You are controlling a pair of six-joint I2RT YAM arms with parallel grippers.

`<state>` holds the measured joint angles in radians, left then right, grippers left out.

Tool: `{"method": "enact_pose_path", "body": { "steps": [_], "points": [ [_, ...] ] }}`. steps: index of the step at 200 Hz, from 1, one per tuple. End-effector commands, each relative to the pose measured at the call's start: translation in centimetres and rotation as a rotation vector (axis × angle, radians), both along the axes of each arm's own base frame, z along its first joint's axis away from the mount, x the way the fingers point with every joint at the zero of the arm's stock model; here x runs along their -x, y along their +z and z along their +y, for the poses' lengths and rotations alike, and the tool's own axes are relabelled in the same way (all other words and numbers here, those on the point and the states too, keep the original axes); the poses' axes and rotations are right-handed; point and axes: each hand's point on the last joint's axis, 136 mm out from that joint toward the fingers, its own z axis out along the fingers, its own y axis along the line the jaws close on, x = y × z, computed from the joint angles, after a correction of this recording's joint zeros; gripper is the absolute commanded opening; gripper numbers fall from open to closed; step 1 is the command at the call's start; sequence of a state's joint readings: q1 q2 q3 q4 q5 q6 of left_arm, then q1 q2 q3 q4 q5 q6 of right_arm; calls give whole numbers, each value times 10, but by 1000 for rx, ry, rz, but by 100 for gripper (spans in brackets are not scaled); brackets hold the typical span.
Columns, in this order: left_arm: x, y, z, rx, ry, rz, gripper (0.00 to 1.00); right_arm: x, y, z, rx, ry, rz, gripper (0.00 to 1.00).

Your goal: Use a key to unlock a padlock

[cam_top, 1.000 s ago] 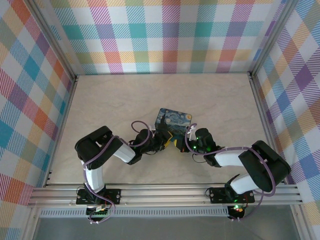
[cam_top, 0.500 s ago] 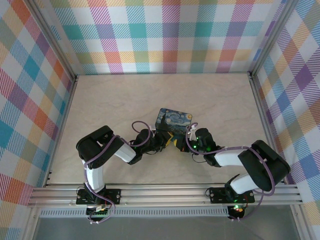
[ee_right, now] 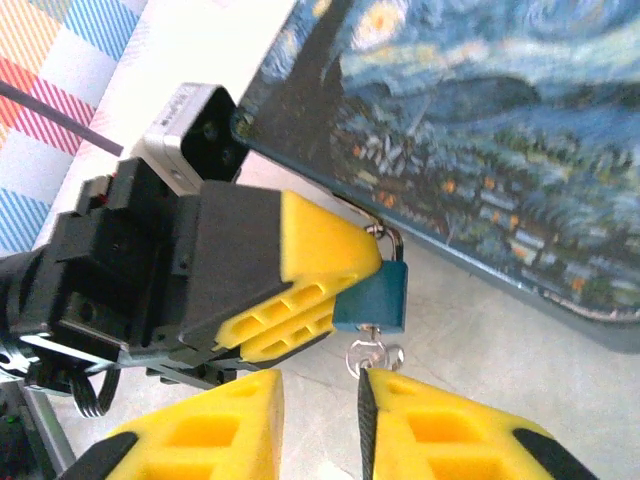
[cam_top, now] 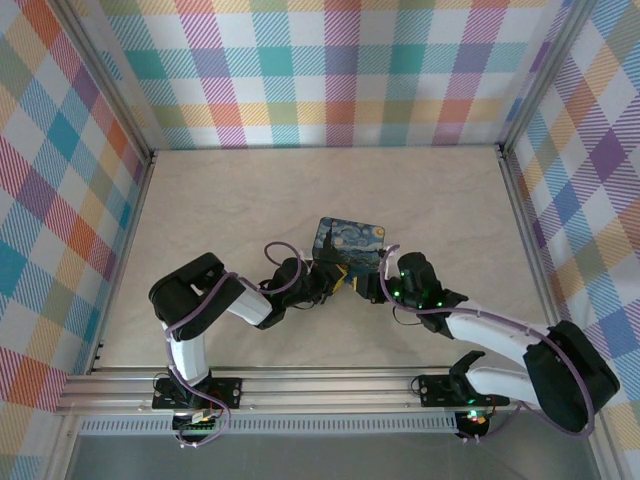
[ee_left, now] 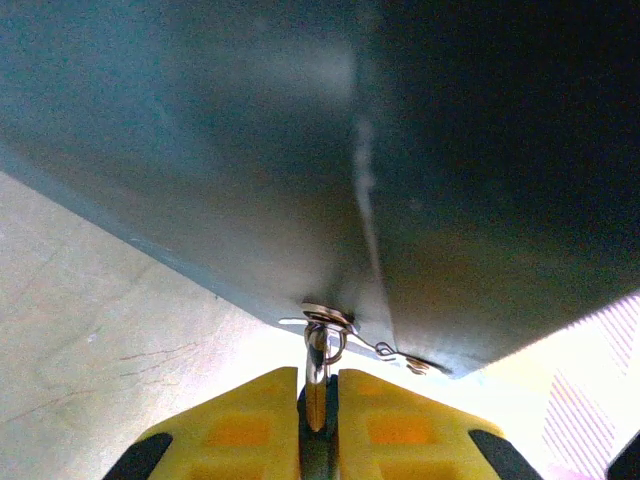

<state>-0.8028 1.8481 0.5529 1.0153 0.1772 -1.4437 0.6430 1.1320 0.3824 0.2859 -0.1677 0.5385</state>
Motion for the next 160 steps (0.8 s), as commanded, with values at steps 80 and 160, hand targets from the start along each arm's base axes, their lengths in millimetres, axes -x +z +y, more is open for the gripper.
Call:
{"method": "enact_pose_path", "body": {
  "steps": [80, 160],
  "points": [
    [-1, 11, 2, 4, 8, -6, 0, -10, 65, -27, 219, 22, -367, 98],
    [-2, 9, 2, 10, 9, 36, 0, -1, 109, -33, 241, 78, -740, 100]
  ]
}}
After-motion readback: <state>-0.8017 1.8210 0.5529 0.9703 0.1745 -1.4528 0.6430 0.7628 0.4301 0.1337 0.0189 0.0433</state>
